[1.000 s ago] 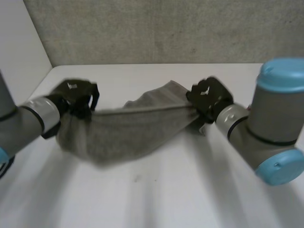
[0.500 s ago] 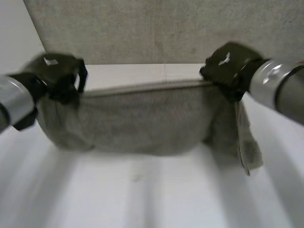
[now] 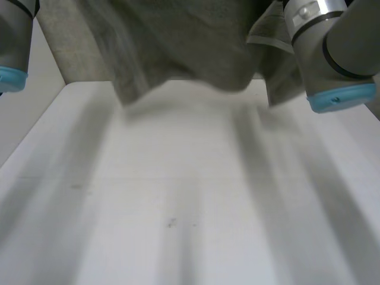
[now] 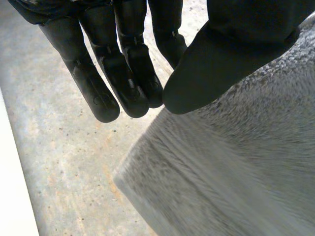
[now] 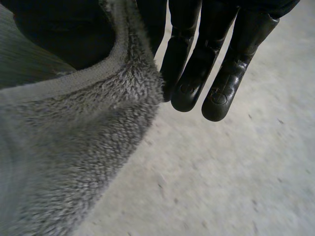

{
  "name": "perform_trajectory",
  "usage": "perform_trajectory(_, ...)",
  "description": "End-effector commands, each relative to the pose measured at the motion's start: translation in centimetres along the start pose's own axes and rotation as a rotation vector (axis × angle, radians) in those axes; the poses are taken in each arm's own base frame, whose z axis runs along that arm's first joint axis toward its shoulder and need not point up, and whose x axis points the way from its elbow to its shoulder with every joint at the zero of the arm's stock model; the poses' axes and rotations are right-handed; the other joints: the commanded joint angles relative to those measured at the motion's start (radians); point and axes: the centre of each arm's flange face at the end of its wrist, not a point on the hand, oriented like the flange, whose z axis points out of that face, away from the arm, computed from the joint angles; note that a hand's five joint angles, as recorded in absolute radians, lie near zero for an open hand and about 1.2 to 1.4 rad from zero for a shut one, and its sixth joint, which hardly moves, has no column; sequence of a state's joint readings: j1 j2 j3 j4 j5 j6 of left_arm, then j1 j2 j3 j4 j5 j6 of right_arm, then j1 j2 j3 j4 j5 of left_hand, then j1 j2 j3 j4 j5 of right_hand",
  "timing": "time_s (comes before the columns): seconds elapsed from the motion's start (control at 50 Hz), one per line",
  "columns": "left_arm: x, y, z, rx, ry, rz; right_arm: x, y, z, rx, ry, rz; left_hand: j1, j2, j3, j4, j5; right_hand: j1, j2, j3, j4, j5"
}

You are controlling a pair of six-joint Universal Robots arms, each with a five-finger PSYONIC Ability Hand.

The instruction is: Fold the laundry

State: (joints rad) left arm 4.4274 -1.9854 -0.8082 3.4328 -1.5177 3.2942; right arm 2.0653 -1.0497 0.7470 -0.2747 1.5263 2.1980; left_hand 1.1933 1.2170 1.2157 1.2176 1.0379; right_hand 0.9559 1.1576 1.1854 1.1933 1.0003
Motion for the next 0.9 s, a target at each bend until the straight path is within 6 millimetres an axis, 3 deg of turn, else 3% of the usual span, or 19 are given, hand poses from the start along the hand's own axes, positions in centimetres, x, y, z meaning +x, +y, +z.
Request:
perform_trajectory(0.02,1.0,5.5,-6.8,-0.279,0.063,-0.026,-3.8,2.7,-5.6,-0.125,-0.421,0.044,0.203,0.179,0.181,0.179,0.184,0.440,0.239,0.211,0.203,0.221)
perform_trajectory(0.08,1.4,6.9,-8.5,-0.345,0.089,-0.033,-4.9,3.2,-7.0,-0.167,-0.515,0.058,0.203,0.179,0.181,0.179,0.184,0.440,0.239,0.211,0.203,0.221)
perform_trajectory(0.12,2.3,9.9,-12.3,-0.480,0.133,-0.044,-7.3,4.5,-9.5,-0.252,-0.678,0.097,0.203,0.179,0.181,0.179,0.184,0.440,0.239,0.211,0.203,0.221)
perform_trajectory(0.14,2.3,9.9,-12.3,-0.480,0.133,-0.045,-7.3,4.5,-9.5,-0.252,-0.679,0.097,0.203,0.179,0.181,0.179,0.184,0.440,0.239,0.211,0.203,0.221)
perform_trajectory(0.18,2.5,12.3,-15.6,-0.587,0.149,-0.047,-9.7,6.3,-11.6,-0.335,-0.792,0.119,0.203,0.179,0.181,0.179,0.184,0.440,0.239,0.211,0.203,0.221)
perform_trajectory(0.24,2.5,13.4,-17.0,-0.633,0.151,-0.046,-10.8,7.1,-12.4,-0.368,-0.827,0.127,0.203,0.179,0.181,0.179,0.184,0.440,0.239,0.211,0.203,0.221)
perform_trajectory(0.28,2.9,15.3,-19.6,-0.724,0.167,-0.039,-13.3,8.8,-14.5,-0.431,-0.905,0.147,0.203,0.179,0.181,0.179,0.184,0.440,0.239,0.211,0.203,0.221)
perform_trajectory(0.38,2.5,16.4,-21.3,-0.785,0.179,-0.005,-15.4,10.4,-16.5,-0.506,-0.957,0.170,0.203,0.179,0.181,0.179,0.184,0.383,0.182,0.154,0.146,0.164)
perform_trajectory(0.42,2.6,16.2,-21.4,-0.785,0.182,-0.002,-15.8,10.8,-17.1,-0.561,-0.940,0.212,0.203,0.179,0.181,0.179,0.184,0.094,-0.107,-0.135,-0.143,-0.125)
perform_trajectory(0.52,2.8,15.1,-20.8,-0.746,0.189,0.002,-15.3,11.0,-16.9,-0.666,-0.829,0.401,0.203,0.179,0.181,0.179,0.184,-0.186,-0.388,-0.416,-0.424,-0.405)
perform_trajectory(0.58,2.7,14.3,-20.4,-0.720,0.184,0.006,-14.1,11.1,-16.7,-0.729,-0.732,0.532,0.203,0.179,0.181,0.179,0.184,-0.482,-0.684,-0.712,-0.719,-0.701)
perform_trajectory(0.72,2.6,14.0,-20.0,-0.706,0.180,0.008,-10.3,12.3,-17.1,-0.860,-0.515,0.718,0.203,0.179,0.181,0.179,0.184,-0.548,-0.750,-0.778,-0.785,-0.767)
perform_trajectory(0.76,2.5,14.1,-20.2,-0.711,0.178,0.007,-9.0,12.7,-18.2,-0.930,-0.430,0.806,0.203,0.179,0.181,0.179,0.184,-0.548,-0.750,-0.778,-0.785,-0.767)
perform_trajectory(0.9,2.5,14.1,-20.3,-0.717,0.179,0.003,-8.2,14.1,-21.2,-1.046,-0.325,0.913,0.203,0.179,0.181,0.179,0.184,-0.539,-0.741,-0.769,-0.777,-0.758)
